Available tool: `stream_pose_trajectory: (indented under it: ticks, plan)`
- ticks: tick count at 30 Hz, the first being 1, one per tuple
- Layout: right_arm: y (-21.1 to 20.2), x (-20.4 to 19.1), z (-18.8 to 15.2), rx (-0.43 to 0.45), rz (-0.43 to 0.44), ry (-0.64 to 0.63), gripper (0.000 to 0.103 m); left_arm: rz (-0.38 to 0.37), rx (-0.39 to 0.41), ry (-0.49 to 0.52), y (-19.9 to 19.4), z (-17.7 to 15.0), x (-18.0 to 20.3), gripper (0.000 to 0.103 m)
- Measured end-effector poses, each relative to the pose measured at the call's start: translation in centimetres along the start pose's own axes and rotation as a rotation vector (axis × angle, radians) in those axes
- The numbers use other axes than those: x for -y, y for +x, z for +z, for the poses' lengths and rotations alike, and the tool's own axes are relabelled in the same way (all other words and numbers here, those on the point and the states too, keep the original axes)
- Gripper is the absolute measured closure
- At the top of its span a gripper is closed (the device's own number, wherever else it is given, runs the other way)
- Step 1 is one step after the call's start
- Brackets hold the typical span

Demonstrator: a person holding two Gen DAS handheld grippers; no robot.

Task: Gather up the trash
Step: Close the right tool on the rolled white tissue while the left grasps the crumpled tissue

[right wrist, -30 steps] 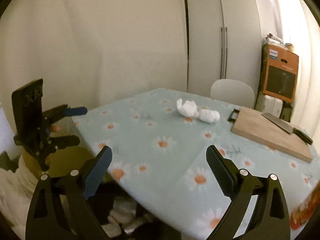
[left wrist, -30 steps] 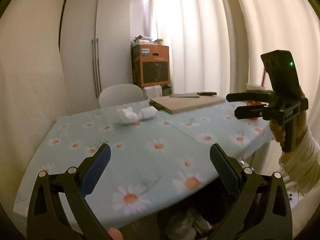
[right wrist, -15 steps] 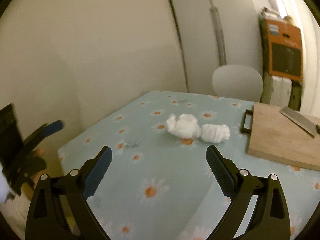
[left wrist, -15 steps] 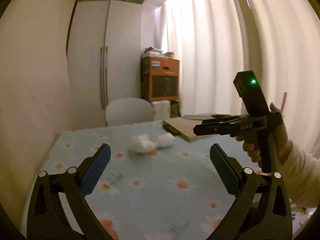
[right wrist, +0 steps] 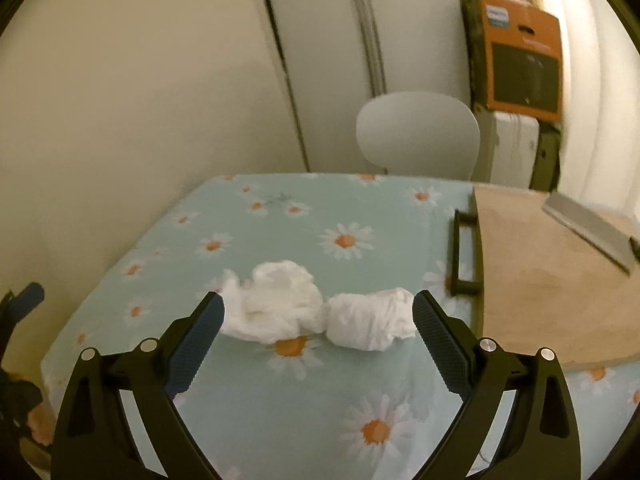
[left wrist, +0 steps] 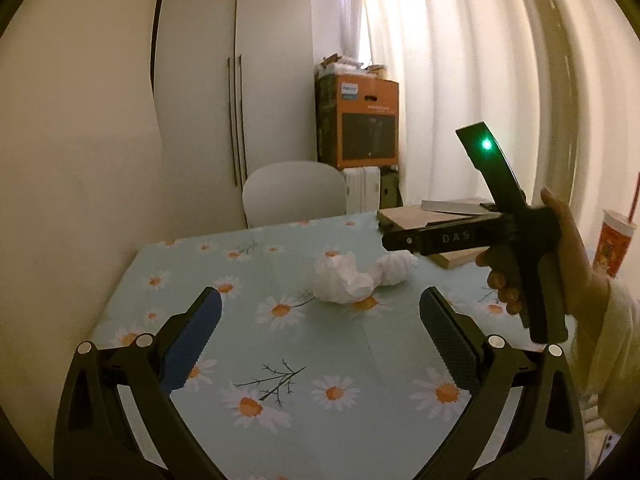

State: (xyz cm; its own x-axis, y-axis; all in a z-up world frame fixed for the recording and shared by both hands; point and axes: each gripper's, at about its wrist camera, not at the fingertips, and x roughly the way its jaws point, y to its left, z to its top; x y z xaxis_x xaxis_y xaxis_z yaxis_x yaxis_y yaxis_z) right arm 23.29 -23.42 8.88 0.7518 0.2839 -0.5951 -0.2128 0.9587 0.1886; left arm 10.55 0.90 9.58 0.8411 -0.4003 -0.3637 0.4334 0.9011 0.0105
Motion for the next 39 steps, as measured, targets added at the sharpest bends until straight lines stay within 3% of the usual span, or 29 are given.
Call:
stream_pose_trajectory:
  ticks: [6,10,11,12,14,18,20,25,31,39]
  plan:
    - [2.5,1.3,-0.3,-0.032,-0.002,0.043,0.012,-0.007,-0.073,-0.118,2.7,0.2,-1.7,0.006]
    - [3.9,2.0,-0.7,-0.066,-0.007,0.058,0.013,0.002,-0.102,-0.133,3.9,0.3,-1.8,0.006]
    - [4.0,2.0,-0.8,-0.075,-0.004,0.057,0.016,0.008,-0.108,-0.138,4.2,0.4,-1.8,0.006]
    - [4.4,2.1,-1.0,-0.087,-0.004,0.057,0.030,0.014,-0.123,-0.140,4.7,0.4,-1.8,0.006]
    - [5.1,2.5,-1.2,-0.119,-0.011,0.055,0.046,0.019,-0.146,-0.138,5.3,0.5,-1.7,0.006]
    - [4.6,3.1,-1.3,-0.100,0.029,0.051,0.051,-0.017,-0.173,-0.165,6.4,0.7,-1.4,0.006]
    - [3.7,3.6,-1.3,-0.065,0.016,0.053,0.051,-0.017,-0.184,-0.177,7.1,0.9,-1.1,0.006]
    - [1.9,5.4,-1.3,-0.014,0.084,0.099,0.051,0.020,-0.212,-0.141,8.6,1.6,0.1,0.006]
    - [-0.6,7.0,-0.9,0.072,0.154,0.148,0.051,0.003,-0.265,-0.184,10.8,2.2,0.4,0.006]
    - [-1.7,7.6,-0.6,0.063,0.185,0.147,0.051,0.033,-0.350,-0.232,14.5,2.0,0.3,0.006]
